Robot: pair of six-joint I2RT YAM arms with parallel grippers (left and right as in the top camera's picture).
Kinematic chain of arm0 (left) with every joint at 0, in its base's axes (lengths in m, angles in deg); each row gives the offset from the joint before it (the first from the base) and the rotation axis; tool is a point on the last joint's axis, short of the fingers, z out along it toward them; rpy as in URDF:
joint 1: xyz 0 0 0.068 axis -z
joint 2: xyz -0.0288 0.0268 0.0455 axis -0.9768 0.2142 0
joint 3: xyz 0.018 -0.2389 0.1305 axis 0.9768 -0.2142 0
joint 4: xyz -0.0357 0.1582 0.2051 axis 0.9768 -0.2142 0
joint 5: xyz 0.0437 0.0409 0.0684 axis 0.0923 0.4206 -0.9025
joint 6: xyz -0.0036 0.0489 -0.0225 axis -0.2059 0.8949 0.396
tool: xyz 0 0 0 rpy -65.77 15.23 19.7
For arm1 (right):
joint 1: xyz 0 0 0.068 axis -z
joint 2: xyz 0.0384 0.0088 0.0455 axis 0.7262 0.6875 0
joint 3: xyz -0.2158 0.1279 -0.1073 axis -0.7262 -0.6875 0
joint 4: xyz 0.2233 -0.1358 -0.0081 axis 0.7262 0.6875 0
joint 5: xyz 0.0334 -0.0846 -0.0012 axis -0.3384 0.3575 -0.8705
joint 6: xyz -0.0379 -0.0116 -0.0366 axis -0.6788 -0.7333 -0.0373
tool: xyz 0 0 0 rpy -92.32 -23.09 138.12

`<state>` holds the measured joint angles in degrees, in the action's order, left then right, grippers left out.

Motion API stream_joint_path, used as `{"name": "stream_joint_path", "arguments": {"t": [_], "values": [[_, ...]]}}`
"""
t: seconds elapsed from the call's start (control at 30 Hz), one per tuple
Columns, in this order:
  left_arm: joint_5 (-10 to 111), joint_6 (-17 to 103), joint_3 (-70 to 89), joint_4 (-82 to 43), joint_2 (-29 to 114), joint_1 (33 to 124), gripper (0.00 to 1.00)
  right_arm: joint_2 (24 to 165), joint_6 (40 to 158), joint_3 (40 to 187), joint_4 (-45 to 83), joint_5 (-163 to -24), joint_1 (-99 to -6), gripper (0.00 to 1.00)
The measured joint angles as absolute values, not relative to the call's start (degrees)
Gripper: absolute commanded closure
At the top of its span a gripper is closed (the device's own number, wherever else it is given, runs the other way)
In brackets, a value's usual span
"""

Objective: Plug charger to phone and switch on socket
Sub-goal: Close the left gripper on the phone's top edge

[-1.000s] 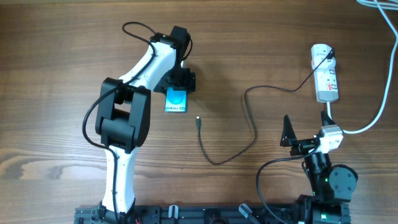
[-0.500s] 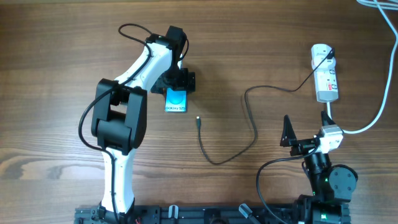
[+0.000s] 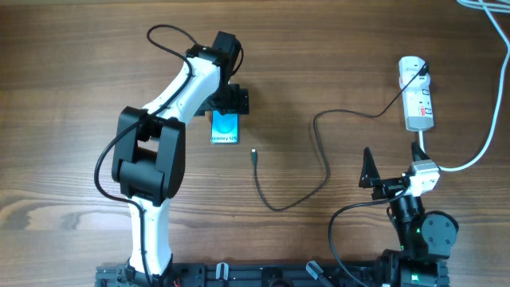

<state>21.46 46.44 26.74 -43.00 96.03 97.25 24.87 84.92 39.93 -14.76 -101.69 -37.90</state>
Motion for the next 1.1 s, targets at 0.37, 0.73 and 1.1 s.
{"name": "stream_joint_path", "arguments": {"t": [0.37,0.73,1.1], "values": [[21.7,46.3,21.0,-38.2,95.4,97.8,0.00,24.9,84.9,39.9,-14.8,-101.7,-37.9,0.00],[23.0,46.2,21.0,-37.3,95.3,97.8,0.27,24.9,84.9,39.9,-14.8,-101.7,-37.9,0.00],[23.5,46.1,21.0,-35.8,95.2,97.8,0.13,24.9,84.9,39.9,-14.8,-101.7,-37.9,0.00]]}}
